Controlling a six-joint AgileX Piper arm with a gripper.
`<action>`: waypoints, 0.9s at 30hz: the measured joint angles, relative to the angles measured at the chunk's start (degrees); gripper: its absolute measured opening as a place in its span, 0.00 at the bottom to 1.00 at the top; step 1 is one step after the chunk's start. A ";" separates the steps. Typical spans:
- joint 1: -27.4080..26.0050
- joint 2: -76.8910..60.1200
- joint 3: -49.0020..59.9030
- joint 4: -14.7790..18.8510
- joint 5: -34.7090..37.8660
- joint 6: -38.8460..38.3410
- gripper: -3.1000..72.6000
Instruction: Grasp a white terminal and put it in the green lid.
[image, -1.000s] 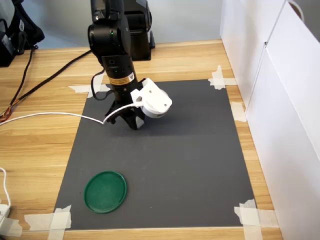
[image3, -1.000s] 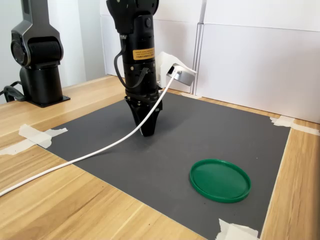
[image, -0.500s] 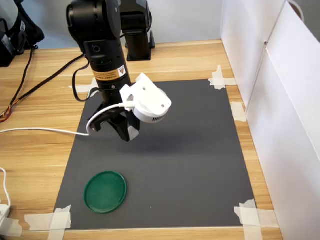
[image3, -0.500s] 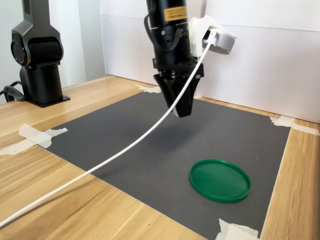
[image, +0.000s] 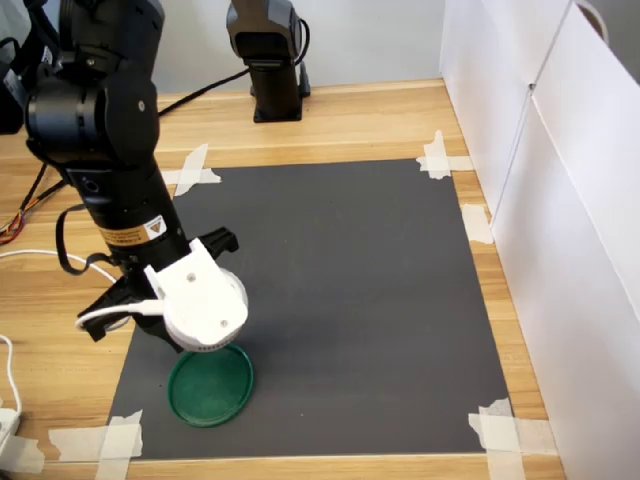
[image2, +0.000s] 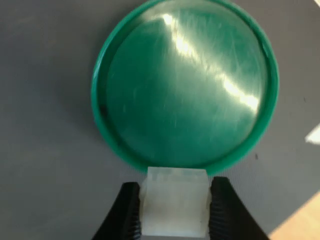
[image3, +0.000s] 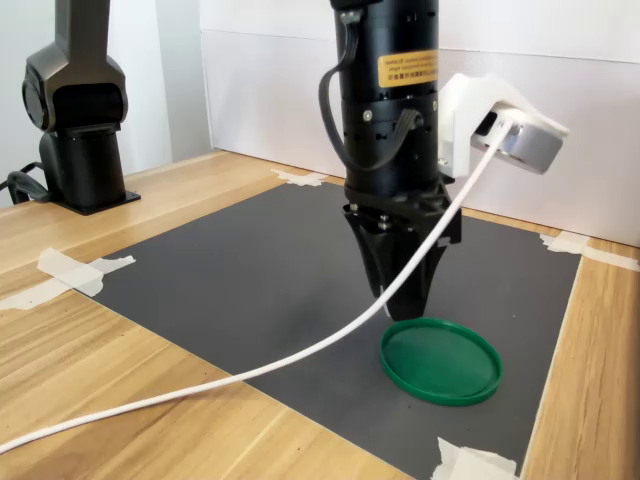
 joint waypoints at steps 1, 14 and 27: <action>0.00 0.74 -0.44 0.00 -0.20 0.00 0.46; 0.00 4.65 -2.93 0.06 -2.67 -0.16 0.46; 0.00 4.63 -3.00 1.39 -3.35 -1.10 0.83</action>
